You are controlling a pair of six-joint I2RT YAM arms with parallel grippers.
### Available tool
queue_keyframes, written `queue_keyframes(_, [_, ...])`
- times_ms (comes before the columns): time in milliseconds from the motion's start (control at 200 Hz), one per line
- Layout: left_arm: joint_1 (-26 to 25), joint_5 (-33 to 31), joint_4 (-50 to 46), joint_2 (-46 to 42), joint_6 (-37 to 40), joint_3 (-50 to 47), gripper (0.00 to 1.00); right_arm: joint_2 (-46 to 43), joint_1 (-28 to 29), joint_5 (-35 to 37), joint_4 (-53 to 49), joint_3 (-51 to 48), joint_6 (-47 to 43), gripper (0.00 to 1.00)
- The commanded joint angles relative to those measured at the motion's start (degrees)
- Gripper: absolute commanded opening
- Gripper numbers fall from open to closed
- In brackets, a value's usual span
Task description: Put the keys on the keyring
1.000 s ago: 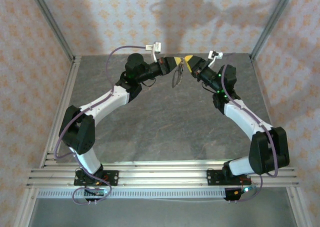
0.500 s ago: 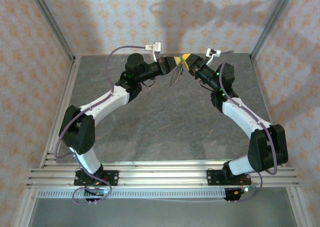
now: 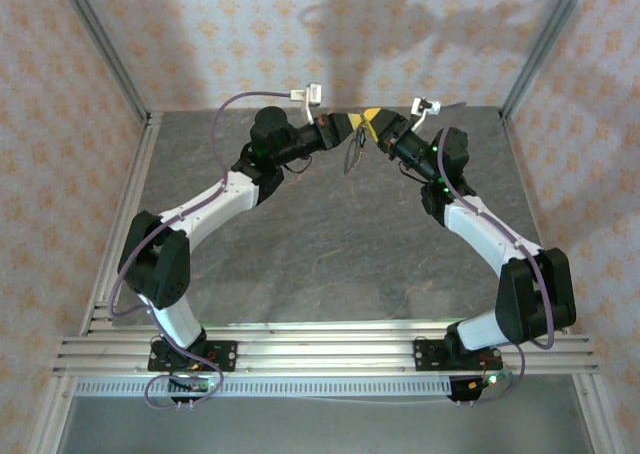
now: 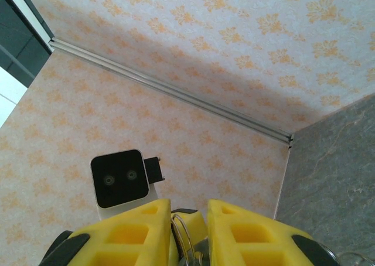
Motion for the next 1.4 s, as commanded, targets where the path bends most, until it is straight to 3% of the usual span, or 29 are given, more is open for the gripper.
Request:
queue_keyframes(0, [-0.5, -1.1, 3.0, -1.1, 0.0, 0.0, 0.00, -1.8, 0.4, -1.5, 2.1, -0.8, -0.6, 0.23])
queue_keyframes(250, [-0.4, -1.2, 2.7, -1.0, 0.1, 0.2, 0.00, -2.3, 0.4, -1.5, 1.8, -1.6, -0.9, 0.18])
queue_keyframes(545, [-0.5, -1.5, 2.5, -0.7, 0.2, 0.3, 0.00, -3.1, 0.4, -2.0, 1.4, -2.2, -1.2, 0.22])
queue_keyframes(916, [-0.9, -0.7, 1.9, -0.3, 0.4, 0.9, 0.00, -1.5, 0.4, -2.3, 1.8, 0.3, -0.5, 0.12])
queue_keyframes(1116, [-1.1, -0.5, 1.1, -0.1, 0.8, 1.2, 0.00, -0.6, 0.4, -2.6, 2.6, 1.3, 0.0, 0.00])
queue_keyframes(1316, [-1.1, -1.5, -1.9, -0.5, 2.0, 1.9, 0.00, -0.6, 0.4, -2.1, 2.9, 1.2, -0.3, 0.00])
queue_keyframes(1396, [-1.0, -2.4, -3.5, -1.2, 3.0, 2.0, 0.16, -0.8, 0.3, -1.9, 1.8, 1.2, -1.3, 0.00])
